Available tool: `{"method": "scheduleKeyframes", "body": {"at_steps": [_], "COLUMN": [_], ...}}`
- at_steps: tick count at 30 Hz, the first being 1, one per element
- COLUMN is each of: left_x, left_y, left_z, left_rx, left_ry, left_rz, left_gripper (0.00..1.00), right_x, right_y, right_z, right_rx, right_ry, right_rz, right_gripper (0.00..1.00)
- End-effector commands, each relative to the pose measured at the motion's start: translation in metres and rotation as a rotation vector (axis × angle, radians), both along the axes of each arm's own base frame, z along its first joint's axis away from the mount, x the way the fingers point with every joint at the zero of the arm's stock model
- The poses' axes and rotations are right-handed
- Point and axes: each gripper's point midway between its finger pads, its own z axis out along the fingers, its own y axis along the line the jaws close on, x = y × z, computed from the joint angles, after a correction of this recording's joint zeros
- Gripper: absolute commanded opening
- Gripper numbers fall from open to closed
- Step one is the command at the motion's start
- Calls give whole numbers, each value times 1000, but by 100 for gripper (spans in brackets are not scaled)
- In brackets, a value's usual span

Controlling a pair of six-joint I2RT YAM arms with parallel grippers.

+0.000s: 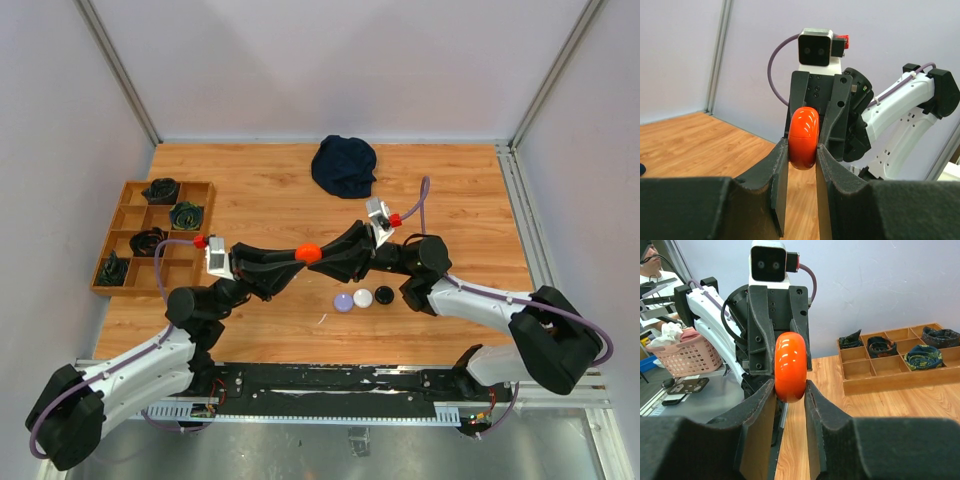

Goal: Insert the wireless bluetooth earbuds into the charging case
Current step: Pick up the charging case at the center of the board, then open the charging case.

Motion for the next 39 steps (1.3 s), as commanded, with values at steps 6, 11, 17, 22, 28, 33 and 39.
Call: {"method": "scheduleKeyframes", "body": {"at_steps": [6, 11, 17, 22, 28, 33, 39], "left_x": [1, 0, 1, 2, 7, 7, 6], "left_y": [0, -2, -2, 0, 3, -1, -5], "left_z": [-3, 0, -6, -11, -19, -21, -21], "left_rx": [5, 4, 26, 44, 76, 114, 141], "left_ry": [-32, -39, -28, -4, 28, 38, 35], "left_rz": [39, 33, 35, 54, 82, 74, 55], "left_gripper": [7, 7, 17, 43, 64, 72, 76], "right_x": [-16, -16, -16, -16, -18, -18, -16], "right_y": [1, 2, 1, 0, -4, -6, -7], "right_z": [31, 28, 23, 15, 6, -6, -19], "right_rx": [90, 86, 73, 43, 7, -40, -85], "right_ry": [-81, -80, -101, -120, -140, -144, -157], "right_rz": [46, 50, 51, 63, 97, 99, 83], "right_gripper": [33, 29, 19, 13, 11, 11, 11]}}
